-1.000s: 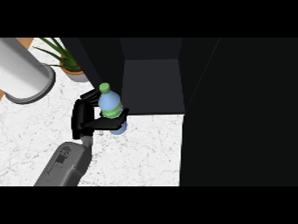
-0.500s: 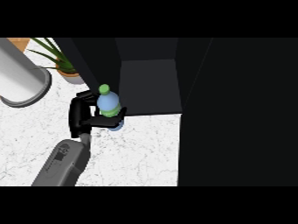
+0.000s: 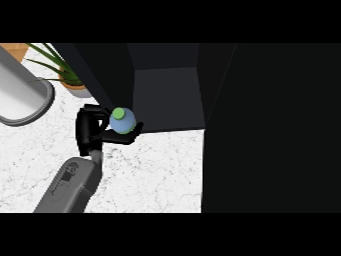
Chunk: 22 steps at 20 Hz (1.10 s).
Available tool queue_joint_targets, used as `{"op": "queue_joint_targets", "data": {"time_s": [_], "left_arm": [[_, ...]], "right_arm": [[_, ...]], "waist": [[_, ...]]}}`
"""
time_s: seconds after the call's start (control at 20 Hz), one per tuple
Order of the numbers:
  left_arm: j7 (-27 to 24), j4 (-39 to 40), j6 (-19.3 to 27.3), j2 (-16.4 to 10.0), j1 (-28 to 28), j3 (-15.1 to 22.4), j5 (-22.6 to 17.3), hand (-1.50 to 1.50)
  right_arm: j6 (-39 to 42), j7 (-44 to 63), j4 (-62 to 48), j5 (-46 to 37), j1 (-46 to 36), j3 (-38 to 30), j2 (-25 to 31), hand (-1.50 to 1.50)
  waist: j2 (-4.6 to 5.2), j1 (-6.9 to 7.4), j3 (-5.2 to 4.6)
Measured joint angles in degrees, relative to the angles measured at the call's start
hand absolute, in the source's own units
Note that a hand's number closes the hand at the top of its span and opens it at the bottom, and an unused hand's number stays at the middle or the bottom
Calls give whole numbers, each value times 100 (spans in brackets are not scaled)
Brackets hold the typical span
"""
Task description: Pick up the bottled water, place it into the cabinet and close the cabinet
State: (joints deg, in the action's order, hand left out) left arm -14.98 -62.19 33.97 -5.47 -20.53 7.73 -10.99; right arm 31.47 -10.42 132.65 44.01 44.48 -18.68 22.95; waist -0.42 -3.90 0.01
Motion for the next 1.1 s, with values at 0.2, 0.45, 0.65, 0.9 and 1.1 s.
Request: {"op": "queue_joint_targets", "data": {"time_s": [0.2,0.45,0.65,0.9,1.1], "left_arm": [[-58,-11,100,-89,30,84,148,-150],[11,-28,202,-286,56,240,377,-150],[139,-32,296,-400,38,326,516,-150],[217,-25,310,-515,6,418,637,-150],[136,-114,239,-527,80,418,593,-150]], "right_arm": [[9,9,-17,18,-69,25,62,-150],[61,-4,-41,45,-130,41,122,-150],[60,5,-45,55,-200,70,164,-150],[19,37,-52,69,-235,116,179,-150],[28,40,-59,81,-296,110,227,-150]], "waist": [[5,-70,8],[0,-129,25],[3,-173,33],[14,-194,30],[29,-207,19]]}}
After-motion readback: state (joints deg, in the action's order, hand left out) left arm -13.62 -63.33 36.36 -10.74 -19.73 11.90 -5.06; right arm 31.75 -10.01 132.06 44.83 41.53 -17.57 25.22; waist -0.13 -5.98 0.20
